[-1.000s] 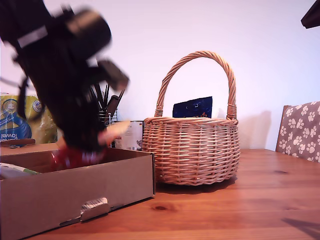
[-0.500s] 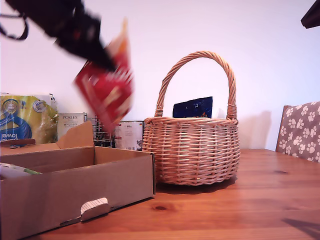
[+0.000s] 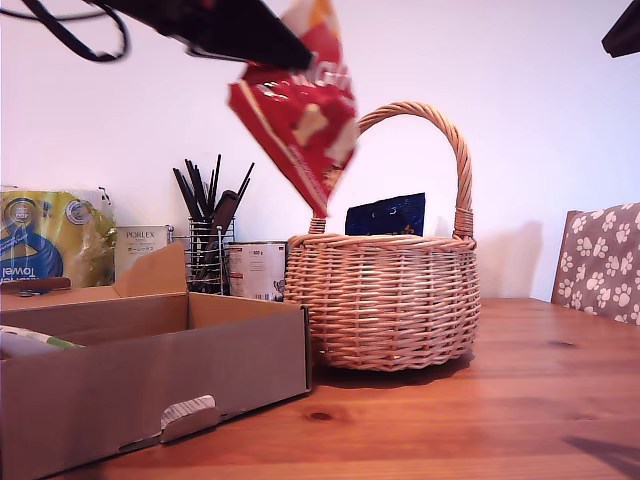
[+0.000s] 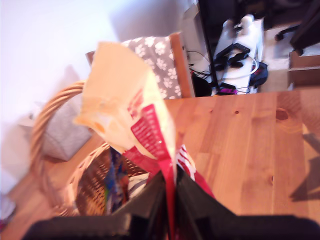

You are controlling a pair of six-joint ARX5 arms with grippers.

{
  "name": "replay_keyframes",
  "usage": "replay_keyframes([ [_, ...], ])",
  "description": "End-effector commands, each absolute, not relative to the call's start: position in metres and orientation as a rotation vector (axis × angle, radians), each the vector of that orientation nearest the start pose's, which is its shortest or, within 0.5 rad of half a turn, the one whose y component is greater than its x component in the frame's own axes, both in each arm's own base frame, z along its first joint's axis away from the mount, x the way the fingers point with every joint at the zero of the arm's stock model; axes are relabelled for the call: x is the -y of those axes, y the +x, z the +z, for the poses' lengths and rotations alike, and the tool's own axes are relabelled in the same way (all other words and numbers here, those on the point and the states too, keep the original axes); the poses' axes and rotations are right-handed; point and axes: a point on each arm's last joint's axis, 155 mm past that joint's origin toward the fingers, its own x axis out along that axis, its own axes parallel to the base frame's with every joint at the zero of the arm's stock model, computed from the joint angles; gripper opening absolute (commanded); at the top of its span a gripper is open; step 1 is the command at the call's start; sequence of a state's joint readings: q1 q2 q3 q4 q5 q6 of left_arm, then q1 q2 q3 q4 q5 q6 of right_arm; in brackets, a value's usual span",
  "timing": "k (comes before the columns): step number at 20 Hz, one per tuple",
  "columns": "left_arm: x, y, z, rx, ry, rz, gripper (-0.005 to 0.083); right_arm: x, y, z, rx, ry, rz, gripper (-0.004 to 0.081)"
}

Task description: Move the bags of Easter eggs from the cardboard box on the left into the woven basket on the right side.

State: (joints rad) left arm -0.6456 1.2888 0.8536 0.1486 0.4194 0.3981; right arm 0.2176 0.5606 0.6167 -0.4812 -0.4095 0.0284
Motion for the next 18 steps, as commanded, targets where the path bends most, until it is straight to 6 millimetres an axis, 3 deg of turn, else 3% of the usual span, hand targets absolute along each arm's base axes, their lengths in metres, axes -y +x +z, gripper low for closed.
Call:
replay_keyframes([
  [1,0.323,0.299,0.243,-0.075,0.378,-1.119,-0.0021,-0.128,0.23,0.215,-0.447,0.067,0.619,-0.0013],
  [6,0.348,0.328,0.243,-0.078,0.362,-1.144,-0.0021,-0.128,0.23,0.215,-0.447,0.067,0.619,-0.0013],
  [14,0.381,0.373,0.212,-0.143,0.341,-1.182,-0.0021,-0.127,0.231,0.215,-0.447,0.066,0.617,-0.0013],
  [18,0.388,0.384,0.207,-0.141,0.35,-1.181,-0.0021,-0.127,0.231,0.215,-0.448,0.066,0.616,-0.0013],
])
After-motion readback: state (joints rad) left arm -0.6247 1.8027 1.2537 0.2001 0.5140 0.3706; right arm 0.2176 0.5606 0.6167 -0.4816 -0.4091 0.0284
